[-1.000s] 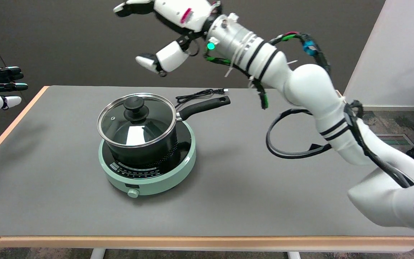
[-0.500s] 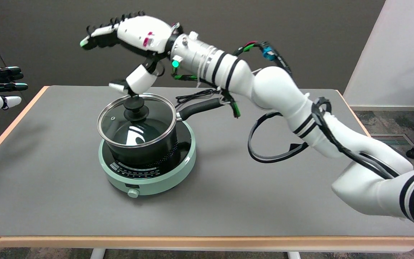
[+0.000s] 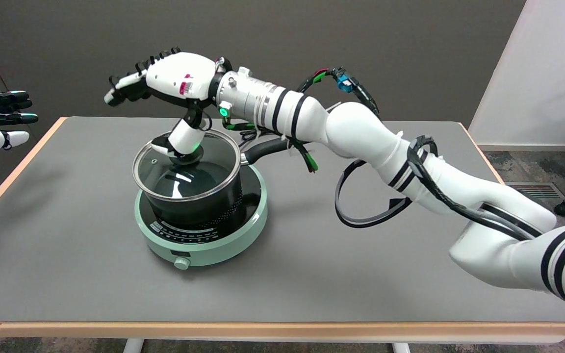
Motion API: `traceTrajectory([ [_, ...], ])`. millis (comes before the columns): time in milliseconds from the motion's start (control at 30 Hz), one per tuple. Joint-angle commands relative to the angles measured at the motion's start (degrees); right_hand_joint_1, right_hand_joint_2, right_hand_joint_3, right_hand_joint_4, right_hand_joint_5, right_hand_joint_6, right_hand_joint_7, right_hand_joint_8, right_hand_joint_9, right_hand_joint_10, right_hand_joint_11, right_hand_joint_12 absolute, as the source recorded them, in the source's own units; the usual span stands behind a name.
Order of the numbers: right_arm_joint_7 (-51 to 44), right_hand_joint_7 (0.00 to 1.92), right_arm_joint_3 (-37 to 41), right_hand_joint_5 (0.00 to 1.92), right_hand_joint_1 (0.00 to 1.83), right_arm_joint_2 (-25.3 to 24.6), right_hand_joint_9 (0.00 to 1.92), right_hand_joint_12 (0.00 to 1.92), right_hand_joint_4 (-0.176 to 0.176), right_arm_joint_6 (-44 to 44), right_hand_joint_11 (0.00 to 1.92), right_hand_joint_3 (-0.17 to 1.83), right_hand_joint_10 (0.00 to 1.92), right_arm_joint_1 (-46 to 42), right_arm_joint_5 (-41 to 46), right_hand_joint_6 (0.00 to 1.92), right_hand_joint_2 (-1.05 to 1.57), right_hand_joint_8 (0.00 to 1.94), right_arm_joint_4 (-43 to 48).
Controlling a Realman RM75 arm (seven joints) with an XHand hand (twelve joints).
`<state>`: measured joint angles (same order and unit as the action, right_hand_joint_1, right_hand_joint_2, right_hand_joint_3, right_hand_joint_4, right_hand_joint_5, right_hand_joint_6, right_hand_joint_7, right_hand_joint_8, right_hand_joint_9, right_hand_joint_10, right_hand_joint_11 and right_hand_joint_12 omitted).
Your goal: Pick up the pot lid.
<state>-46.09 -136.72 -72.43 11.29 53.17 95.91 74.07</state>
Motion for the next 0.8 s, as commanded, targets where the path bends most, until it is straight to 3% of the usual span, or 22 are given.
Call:
traceTrajectory([
  [33,-0.1,0.64,-3.4,0.55,0.96,1.9,0.62,0.87,0.164,0.3,0.44,1.03,0.43,-0.2,-5.3,0.29,0.55,0.19,0.5],
  [800,-0.1,0.54,-4.5,0.46,0.96,2.9,0.58,0.88,0.135,1.8,0.45,1.05,0.42,0.9,-6.5,0.21,0.5,0.17,-2.8],
])
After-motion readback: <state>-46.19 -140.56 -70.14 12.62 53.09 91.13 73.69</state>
